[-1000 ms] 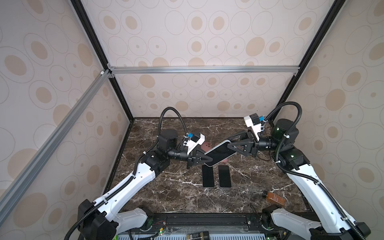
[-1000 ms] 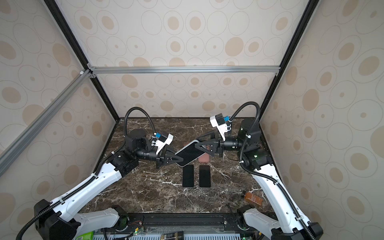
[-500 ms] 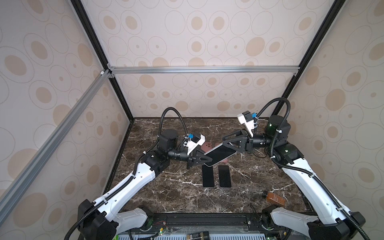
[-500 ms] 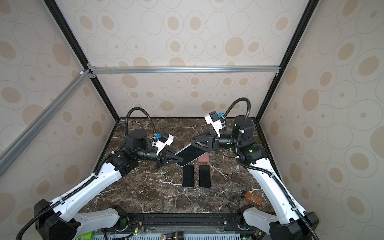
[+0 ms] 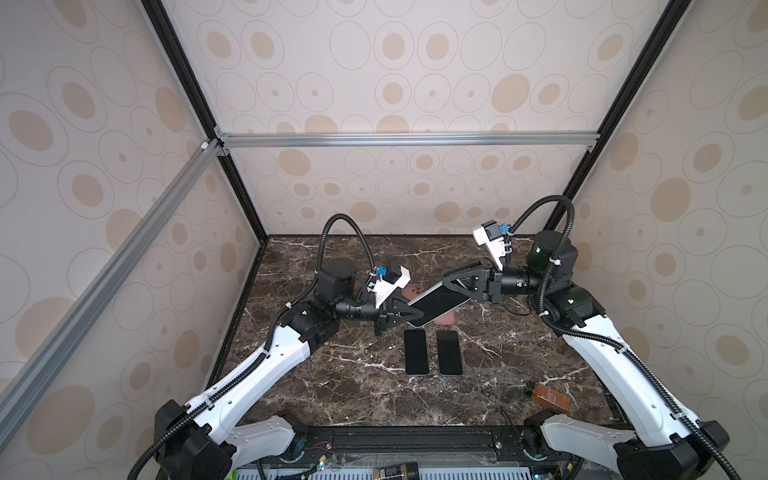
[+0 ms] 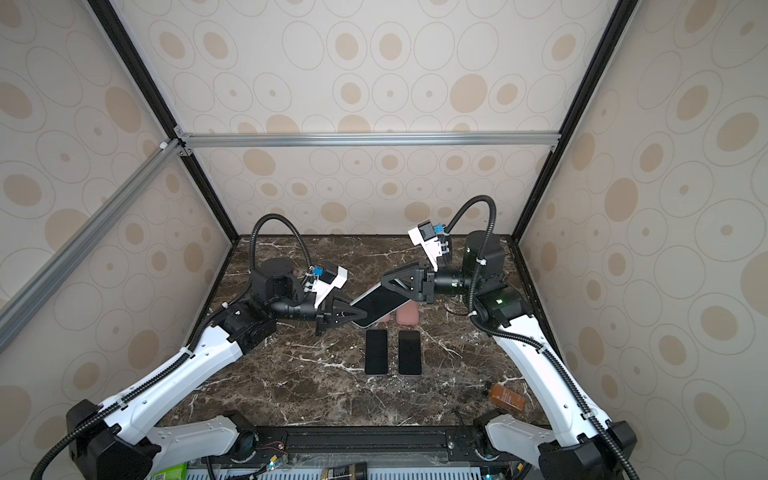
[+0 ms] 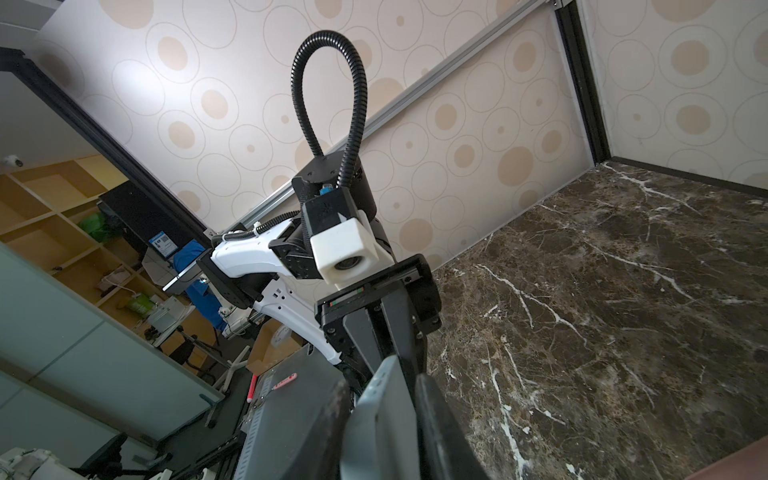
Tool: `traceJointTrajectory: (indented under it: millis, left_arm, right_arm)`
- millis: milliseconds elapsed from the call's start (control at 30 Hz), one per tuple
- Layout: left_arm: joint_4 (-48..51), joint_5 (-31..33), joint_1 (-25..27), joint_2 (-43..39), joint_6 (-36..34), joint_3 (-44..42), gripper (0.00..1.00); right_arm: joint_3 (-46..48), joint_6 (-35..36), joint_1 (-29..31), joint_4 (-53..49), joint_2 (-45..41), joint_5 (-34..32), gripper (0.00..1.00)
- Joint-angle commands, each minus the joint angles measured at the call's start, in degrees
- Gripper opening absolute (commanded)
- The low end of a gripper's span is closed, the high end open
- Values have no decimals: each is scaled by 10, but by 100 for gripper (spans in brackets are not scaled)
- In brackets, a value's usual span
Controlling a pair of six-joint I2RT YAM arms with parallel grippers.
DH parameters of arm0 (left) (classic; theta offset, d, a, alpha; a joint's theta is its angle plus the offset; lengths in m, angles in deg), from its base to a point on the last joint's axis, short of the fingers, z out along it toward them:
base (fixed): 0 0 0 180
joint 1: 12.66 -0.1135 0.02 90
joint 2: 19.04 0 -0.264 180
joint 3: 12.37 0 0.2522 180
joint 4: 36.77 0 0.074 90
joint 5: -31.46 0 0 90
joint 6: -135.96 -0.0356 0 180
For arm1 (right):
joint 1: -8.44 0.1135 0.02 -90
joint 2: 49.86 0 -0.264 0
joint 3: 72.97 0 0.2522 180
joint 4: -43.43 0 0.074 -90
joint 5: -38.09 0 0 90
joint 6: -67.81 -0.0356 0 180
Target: Take the phone out of the phone case
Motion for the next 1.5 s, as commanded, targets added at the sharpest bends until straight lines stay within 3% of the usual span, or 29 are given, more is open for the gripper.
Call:
traceJointTrajectory:
  millis: [0,400,533,700,833,900,1033,1167,1467]
  left_arm:
    - [-49,50,3,-26,-29,31,0]
    - [-69,97,2,-39,-32,18,0]
    - [-73,90,2,-40,-29,8,0]
    - [-92,80,2,-48,-19,-12,0]
    - [-100,77,2,-53,-15,-21,0]
    - [-105,67,2,-54,-12,-24,0]
    - [-127,21,2,-54,6,-26,0]
    - [-151,-12,3,-53,24,-28,0]
    - [-173,-19,3,-50,39,-29,0]
  right_arm:
    - [9,-66,4,12,-1,-38,29]
    - [39,-249,5,134,15,-70,31]
    - [36,-266,4,182,10,-80,48]
    - [33,-223,3,197,-14,-134,72]
    - [46,-173,3,196,-42,-185,79]
    - [40,-139,2,179,-43,-171,79]
    - [14,-50,3,123,-35,-80,79]
    - [2,-9,4,97,-30,-17,75]
    - [-5,-14,28,107,-7,-1,65]
